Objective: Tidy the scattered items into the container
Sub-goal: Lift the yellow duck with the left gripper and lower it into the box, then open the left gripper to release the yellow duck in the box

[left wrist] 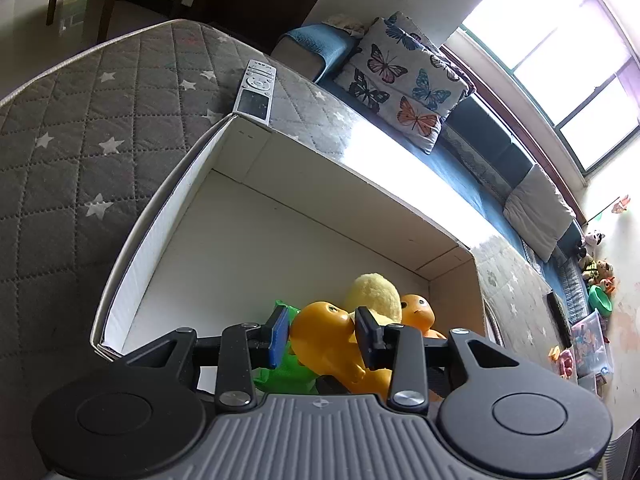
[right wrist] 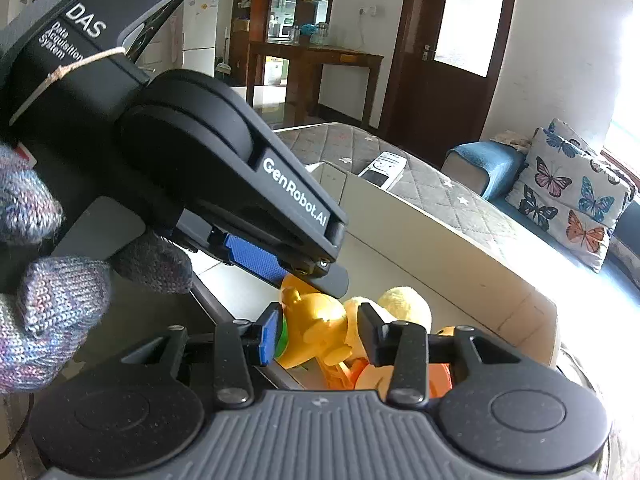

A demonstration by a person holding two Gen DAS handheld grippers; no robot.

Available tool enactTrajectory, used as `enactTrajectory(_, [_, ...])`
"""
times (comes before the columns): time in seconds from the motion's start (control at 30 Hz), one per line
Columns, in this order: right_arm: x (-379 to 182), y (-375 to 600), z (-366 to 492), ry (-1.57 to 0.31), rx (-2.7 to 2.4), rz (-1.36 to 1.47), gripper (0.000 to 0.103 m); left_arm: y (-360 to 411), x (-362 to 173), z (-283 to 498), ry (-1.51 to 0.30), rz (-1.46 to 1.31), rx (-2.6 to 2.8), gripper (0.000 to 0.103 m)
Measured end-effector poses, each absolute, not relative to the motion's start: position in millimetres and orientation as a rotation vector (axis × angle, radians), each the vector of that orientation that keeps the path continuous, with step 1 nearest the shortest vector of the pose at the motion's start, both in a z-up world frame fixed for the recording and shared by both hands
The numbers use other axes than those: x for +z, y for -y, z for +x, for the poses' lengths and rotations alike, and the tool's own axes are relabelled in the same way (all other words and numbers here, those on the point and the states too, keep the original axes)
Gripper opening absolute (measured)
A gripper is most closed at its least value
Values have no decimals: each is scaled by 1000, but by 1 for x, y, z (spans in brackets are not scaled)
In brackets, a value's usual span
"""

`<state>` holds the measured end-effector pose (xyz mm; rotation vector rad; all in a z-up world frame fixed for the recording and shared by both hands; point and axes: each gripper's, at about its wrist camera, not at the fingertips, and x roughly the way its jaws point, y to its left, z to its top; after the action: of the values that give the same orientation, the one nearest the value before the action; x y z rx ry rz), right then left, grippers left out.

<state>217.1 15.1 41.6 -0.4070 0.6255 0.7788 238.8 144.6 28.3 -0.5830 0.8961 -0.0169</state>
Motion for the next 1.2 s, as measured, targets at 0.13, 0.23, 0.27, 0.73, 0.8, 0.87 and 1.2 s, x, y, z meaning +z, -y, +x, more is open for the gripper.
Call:
enactTrajectory(0.13, [44, -14, 213, -613, 776, -395, 41, -145, 30, 236, -888, -586, -23, 39])
enactTrajectory(0.23, [45, -15, 211, -615, 772, -391, 40, -146, 30, 235, -888, -588, -21, 39])
enactTrajectory(0.27, [45, -15, 211, -618, 770, -389, 40, -146, 30, 235, -887, -589, -20, 39])
enactTrajectory(0.73, [48, -14, 203, -613, 764, -392, 40, -147, 35, 229, -872, -590, -23, 39])
enactTrajectory(0.8, [48, -13, 202, -613, 762, -390, 40, -148, 35, 228, -871, -590, -23, 39])
enactTrajectory(0.87, [49, -13, 201, -611, 761, -388, 40, -148, 36, 228, -868, -590, -21, 39])
enactTrajectory(1.2, [51, -13, 197, -602, 749, -385, 41, -148, 39, 222, -859, -591, -24, 39])
